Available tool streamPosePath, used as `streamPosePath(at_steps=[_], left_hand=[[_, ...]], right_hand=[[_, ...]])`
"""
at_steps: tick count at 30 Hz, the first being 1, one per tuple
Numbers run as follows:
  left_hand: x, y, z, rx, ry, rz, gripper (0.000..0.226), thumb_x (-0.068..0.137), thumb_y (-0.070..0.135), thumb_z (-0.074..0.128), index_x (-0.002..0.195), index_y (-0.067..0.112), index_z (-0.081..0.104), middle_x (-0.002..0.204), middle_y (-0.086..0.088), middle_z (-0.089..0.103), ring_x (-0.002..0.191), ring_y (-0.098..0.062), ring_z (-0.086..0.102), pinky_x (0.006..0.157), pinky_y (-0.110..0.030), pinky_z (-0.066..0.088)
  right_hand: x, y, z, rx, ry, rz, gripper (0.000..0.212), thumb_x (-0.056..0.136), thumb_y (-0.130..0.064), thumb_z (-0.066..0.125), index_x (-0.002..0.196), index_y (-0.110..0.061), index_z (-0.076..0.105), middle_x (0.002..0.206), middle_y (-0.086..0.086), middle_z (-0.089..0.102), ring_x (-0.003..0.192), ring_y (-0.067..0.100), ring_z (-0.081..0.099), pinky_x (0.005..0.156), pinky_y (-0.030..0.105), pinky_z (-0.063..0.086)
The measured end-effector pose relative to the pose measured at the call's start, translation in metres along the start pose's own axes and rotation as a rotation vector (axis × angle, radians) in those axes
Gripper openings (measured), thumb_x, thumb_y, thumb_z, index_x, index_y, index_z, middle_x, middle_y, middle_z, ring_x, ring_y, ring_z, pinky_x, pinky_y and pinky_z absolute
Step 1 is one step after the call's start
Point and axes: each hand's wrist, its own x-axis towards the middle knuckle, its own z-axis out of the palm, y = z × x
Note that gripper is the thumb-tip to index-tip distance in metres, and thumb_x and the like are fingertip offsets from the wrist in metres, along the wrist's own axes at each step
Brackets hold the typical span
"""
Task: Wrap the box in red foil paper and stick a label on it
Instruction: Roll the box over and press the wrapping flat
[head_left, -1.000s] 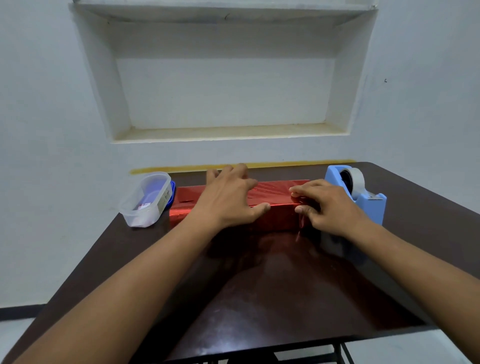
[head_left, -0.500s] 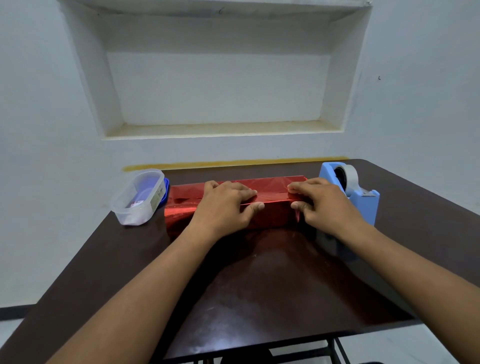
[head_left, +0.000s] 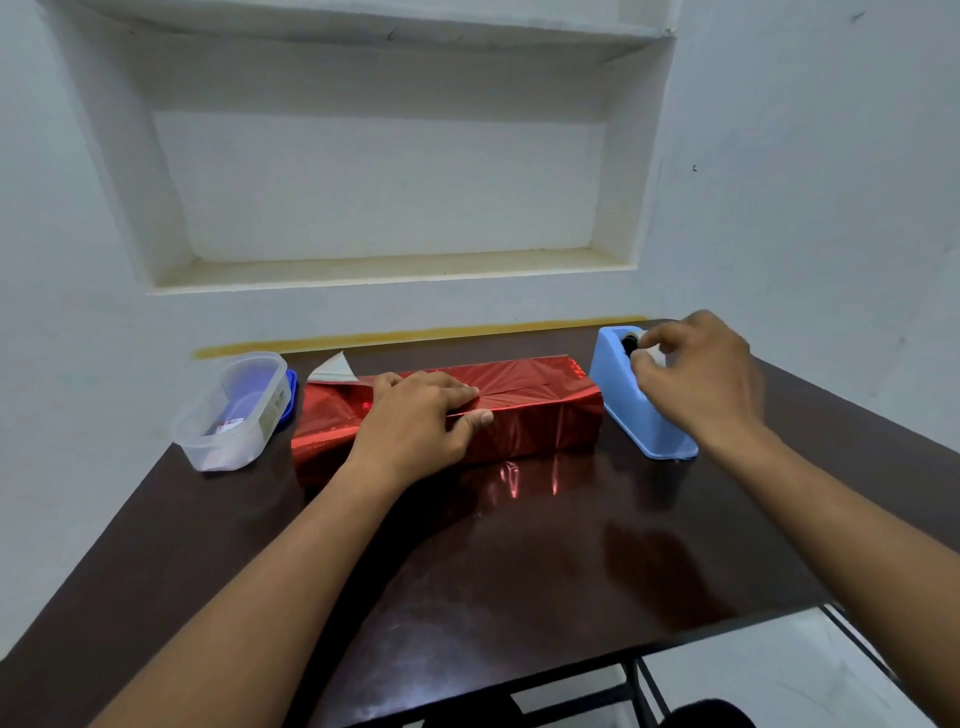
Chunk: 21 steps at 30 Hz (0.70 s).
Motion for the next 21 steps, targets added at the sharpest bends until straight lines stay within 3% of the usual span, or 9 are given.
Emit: streamPosePath(at_steps=[2,4,8,12,16,19,21], left_hand=[[0.0,0.0,0.0,-0.008,0.003,0.004,0.054,0.096,0.066,0.049,0.133,0.032,0.069,0.133,0.013,0.068,0.128,-0.01,0.056,0.107,-0.047,0.032],[0.0,0.0,0.0,-0.01,0.004,0.004,0.053,0.097,0.066,0.05,0.133,0.032,0.07,0.133,0.012,0.068,0.128,-0.01,0.056,0.108,-0.047,0.032],[0.0,-0.001,0.0,-0.003,0.014,0.007,0.052,0.097,0.066,0.052,0.131,0.032,0.07,0.133,0.012,0.068,0.128,-0.011,0.058,0.107,-0.048,0.034],[0.0,-0.002,0.0,-0.002,0.018,0.011,0.056,0.095,0.069,0.048,0.13,0.032,0.071,0.132,0.012,0.069,0.127,-0.01,0.059,0.106,-0.049,0.038],[0.0,-0.003,0.001,-0.012,0.023,0.01,0.052,0.096,0.066,0.052,0.129,0.032,0.072,0.131,0.012,0.07,0.126,-0.01,0.059,0.107,-0.05,0.039],[-0.001,-0.002,0.001,-0.016,0.031,0.016,0.051,0.095,0.065,0.054,0.128,0.031,0.073,0.129,0.011,0.071,0.125,-0.011,0.06,0.106,-0.05,0.04],[-0.002,-0.002,0.001,-0.017,0.037,0.016,0.051,0.095,0.065,0.054,0.128,0.031,0.073,0.129,0.011,0.071,0.124,-0.011,0.061,0.105,-0.049,0.04]], right_hand=[[0.015,0.009,-0.009,-0.097,-0.086,0.183,0.023,0.086,-0.041,0.061,0.098,-0.025,0.073,0.116,0.002,0.056,0.105,0.03,0.059,0.083,0.038,0.051],[0.03,0.016,-0.013,-0.093,-0.244,0.392,0.031,0.084,-0.043,0.061,0.096,-0.014,0.067,0.114,0.009,0.056,0.097,0.035,0.06,0.08,0.043,0.057],[0.046,0.017,-0.011,0.388,-0.593,0.794,0.044,0.097,-0.042,0.066,0.125,-0.013,0.051,0.121,0.013,0.051,0.092,0.039,0.062,0.068,0.053,0.061],[0.061,0.022,-0.004,0.471,-0.688,0.888,0.044,0.1,-0.036,0.064,0.128,-0.002,0.056,0.132,0.014,0.053,0.105,0.04,0.063,0.061,0.058,0.063],[0.061,0.02,-0.008,0.589,-0.678,0.941,0.028,0.103,-0.026,0.06,0.12,-0.004,0.063,0.131,0.012,0.052,0.1,0.041,0.057,0.055,0.068,0.056],[0.06,0.019,-0.012,0.793,-0.634,0.947,0.015,0.104,-0.02,0.057,0.109,-0.007,0.064,0.121,0.004,0.057,0.125,0.041,0.047,0.05,0.081,0.045],[0.058,0.017,-0.014,0.912,-0.571,0.933,0.013,0.103,-0.014,0.053,0.105,-0.01,0.065,0.118,0.0,0.058,0.132,0.035,0.041,0.052,0.082,0.044]])
